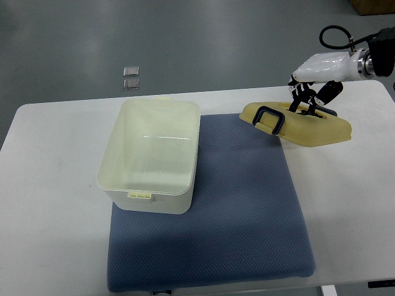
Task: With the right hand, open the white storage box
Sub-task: 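Carry the lid away from the box and lower it onto the mat, then set the lid flat on the mat beside the box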
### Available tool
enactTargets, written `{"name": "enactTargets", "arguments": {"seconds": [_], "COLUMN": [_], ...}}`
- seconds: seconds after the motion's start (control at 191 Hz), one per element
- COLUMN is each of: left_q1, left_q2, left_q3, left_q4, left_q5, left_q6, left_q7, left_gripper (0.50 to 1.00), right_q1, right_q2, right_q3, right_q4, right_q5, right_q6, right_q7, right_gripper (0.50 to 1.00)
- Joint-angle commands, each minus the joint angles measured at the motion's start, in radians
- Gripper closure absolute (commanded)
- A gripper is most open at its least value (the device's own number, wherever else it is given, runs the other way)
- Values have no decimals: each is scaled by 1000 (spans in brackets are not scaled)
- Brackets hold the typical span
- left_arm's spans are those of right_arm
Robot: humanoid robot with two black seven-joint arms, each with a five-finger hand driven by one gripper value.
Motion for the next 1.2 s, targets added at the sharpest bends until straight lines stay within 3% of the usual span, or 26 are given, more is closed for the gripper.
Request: {"name": "enactTargets", "arguments": {"seconds": [0.0, 0.801, 1.193], "left_q1": [0, 0, 0], "left_q2": [0, 0, 0], "left_q3": [-1, 1, 1], "left_q4": [0, 0, 0], "left_q5": [0, -2, -2], "left_q6": [0, 0, 0], "left_q7": [0, 0, 1], "left_gripper": [500, 500, 500], "right_q1": [-13, 28, 15], "right_q2": [10, 152, 206], "right_q3": [-4, 6, 3], "right_q4": [5, 11, 16], "right_q5": [2, 104, 147], "right_q6": [21, 75, 58], "right_q7": [-6, -29, -46], "right_gripper": [1000, 1000, 1000]}}
